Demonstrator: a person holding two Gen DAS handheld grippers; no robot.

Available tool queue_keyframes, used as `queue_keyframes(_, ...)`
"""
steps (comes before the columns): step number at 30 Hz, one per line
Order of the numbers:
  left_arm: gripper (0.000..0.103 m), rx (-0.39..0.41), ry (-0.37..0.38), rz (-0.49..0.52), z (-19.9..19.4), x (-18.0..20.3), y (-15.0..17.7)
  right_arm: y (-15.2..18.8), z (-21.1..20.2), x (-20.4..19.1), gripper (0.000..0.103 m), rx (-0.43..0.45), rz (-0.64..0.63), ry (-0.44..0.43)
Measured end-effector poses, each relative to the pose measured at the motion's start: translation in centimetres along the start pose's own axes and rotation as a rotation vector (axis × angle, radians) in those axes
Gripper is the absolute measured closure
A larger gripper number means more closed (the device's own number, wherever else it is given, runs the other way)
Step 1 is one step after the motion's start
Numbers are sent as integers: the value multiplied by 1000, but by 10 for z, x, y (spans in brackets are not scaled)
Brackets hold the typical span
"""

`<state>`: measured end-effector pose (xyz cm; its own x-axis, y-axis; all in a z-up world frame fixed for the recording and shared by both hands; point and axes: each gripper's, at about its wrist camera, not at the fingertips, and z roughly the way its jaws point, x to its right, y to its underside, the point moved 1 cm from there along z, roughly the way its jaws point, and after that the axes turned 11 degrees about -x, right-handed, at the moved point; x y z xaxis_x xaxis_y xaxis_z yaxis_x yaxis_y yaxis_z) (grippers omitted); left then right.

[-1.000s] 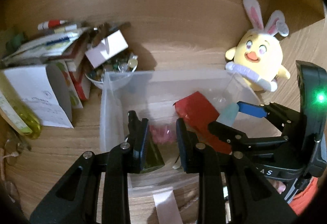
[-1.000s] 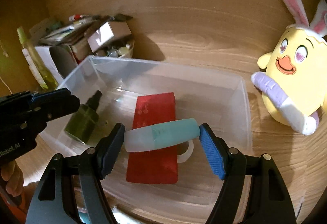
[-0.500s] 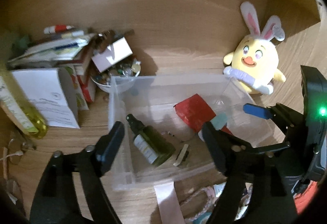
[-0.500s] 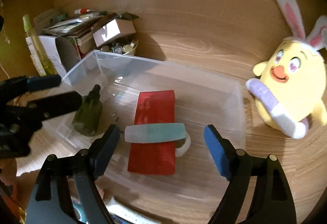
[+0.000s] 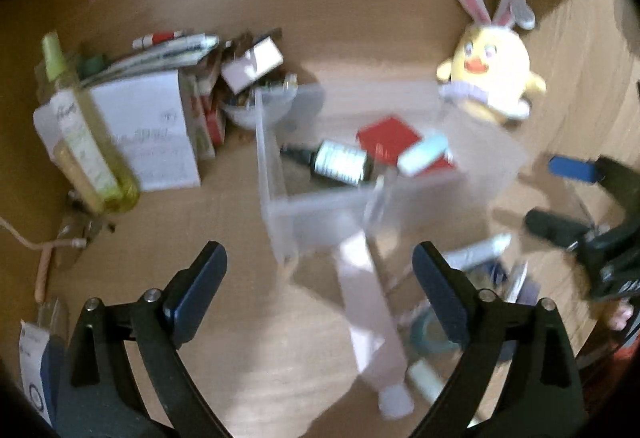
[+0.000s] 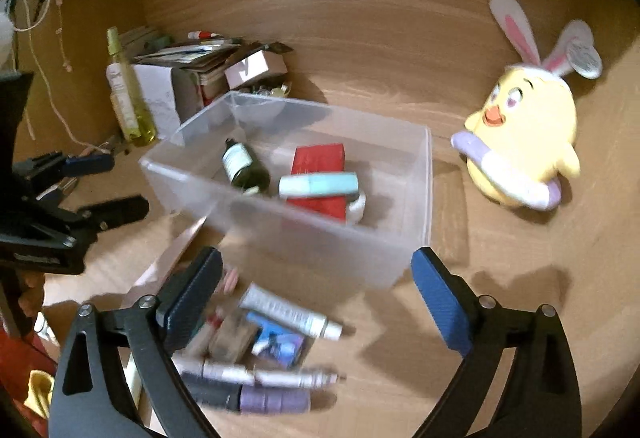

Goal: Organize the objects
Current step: 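Grasp the purple-capped makeup spray with the right gripper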

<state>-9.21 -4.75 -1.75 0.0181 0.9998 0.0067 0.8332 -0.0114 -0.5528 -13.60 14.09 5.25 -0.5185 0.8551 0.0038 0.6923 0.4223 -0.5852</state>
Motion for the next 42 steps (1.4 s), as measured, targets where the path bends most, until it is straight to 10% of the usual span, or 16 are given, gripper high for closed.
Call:
queue_keyframes(21,11,-116,66,-41,5,11,87,82,15,-29,7,-122,39,-160)
queue_keyframes(36,77,-85,47,-32,11,15,85,80,30,-26,13,-113,53,-147)
queue_keyframes(42,81,-78,42,-51,5,9,90,83,23,-24,13,-92,48,-139)
